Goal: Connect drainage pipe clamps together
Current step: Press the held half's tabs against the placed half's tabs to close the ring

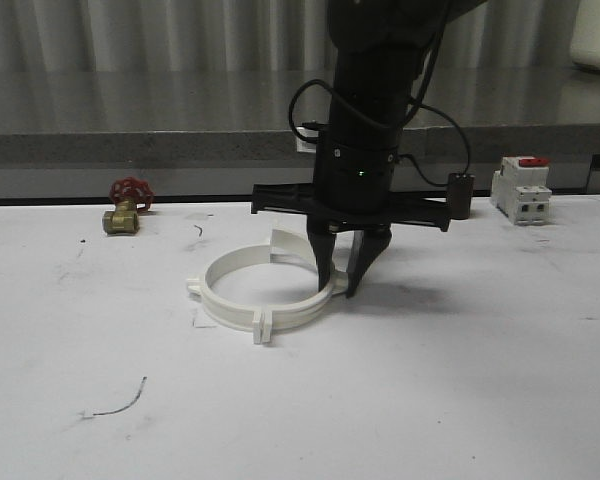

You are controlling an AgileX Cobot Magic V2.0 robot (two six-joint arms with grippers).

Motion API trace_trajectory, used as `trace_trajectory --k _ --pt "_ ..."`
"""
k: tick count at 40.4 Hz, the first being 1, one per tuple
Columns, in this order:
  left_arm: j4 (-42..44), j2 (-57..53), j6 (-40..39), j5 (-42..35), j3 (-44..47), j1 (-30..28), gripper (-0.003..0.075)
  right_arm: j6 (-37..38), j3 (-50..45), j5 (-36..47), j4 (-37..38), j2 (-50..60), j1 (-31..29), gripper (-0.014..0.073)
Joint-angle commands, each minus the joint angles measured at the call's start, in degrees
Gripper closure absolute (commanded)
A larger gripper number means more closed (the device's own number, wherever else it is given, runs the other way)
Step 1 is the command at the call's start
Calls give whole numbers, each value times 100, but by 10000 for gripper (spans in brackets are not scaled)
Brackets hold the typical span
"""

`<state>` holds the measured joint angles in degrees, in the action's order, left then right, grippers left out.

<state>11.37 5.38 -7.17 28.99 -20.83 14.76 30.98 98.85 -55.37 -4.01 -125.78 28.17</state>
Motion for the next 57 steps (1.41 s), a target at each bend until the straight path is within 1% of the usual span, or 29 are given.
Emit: trace_trajectory --k 1,30,45,51,57 --pt "35 57 5 -406 -153 53 741 19 138 72 -10 382 -26 502" --pt "35 57 5 -406 -153 53 741 99 138 167 -30 382 -26 502" --pt "35 57 5 -406 -153 53 741 101 138 79 -35 346 -26 502" --pt "35 57 5 -406 -153 53 741 101 138 61 -35 332 -26 487" --pt "35 57 5 -406 -153 53 741 101 138 71 -35 332 -26 431"
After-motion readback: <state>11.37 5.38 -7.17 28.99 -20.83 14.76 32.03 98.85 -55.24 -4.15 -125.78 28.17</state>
